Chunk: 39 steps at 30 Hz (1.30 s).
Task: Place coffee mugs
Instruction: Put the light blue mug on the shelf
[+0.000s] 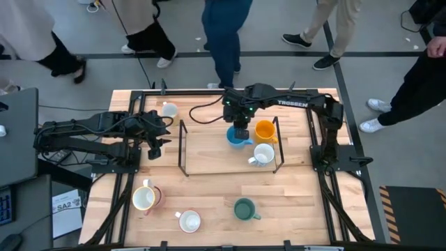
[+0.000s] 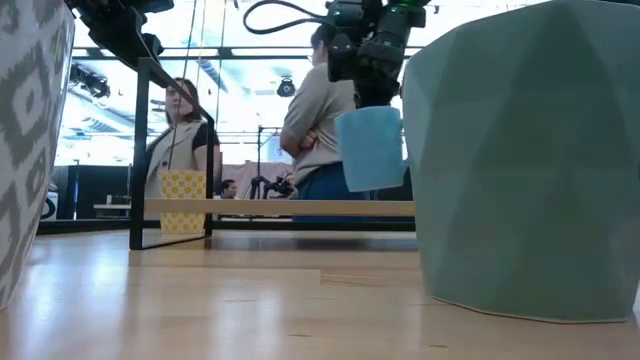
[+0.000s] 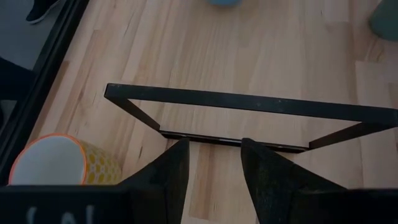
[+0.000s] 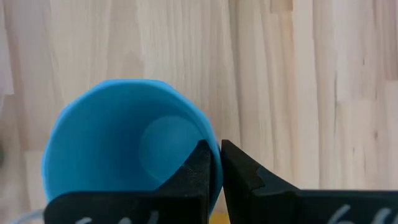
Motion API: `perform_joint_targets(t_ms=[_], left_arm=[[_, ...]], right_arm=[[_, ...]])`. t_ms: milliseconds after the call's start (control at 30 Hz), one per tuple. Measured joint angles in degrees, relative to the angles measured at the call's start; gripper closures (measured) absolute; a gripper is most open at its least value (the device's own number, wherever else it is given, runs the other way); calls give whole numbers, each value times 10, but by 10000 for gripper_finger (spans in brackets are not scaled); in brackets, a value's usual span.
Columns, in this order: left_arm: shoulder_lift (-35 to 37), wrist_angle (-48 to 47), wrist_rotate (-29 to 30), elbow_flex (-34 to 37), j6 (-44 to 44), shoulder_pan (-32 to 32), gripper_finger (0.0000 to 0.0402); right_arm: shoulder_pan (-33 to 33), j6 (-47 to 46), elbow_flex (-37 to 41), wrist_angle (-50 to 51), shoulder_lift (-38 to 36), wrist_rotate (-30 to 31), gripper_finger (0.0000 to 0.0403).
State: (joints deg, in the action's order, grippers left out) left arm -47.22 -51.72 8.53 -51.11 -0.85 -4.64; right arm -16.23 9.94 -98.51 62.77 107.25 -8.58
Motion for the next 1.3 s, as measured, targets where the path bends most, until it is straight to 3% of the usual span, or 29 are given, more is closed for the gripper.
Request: perform_joint_targets(t_ms=[200, 500, 1300], left_arm=[[0, 0, 0, 0, 0, 0, 249], [0, 0, 0, 0, 0, 0, 249], [0, 0, 0, 0, 0, 0, 249]], right_arm=[[-9, -29, 98, -102, -62, 1, 377], [-12, -53, 170, -128, -91, 43, 377], [-15, -60, 177, -130, -91, 66, 372]])
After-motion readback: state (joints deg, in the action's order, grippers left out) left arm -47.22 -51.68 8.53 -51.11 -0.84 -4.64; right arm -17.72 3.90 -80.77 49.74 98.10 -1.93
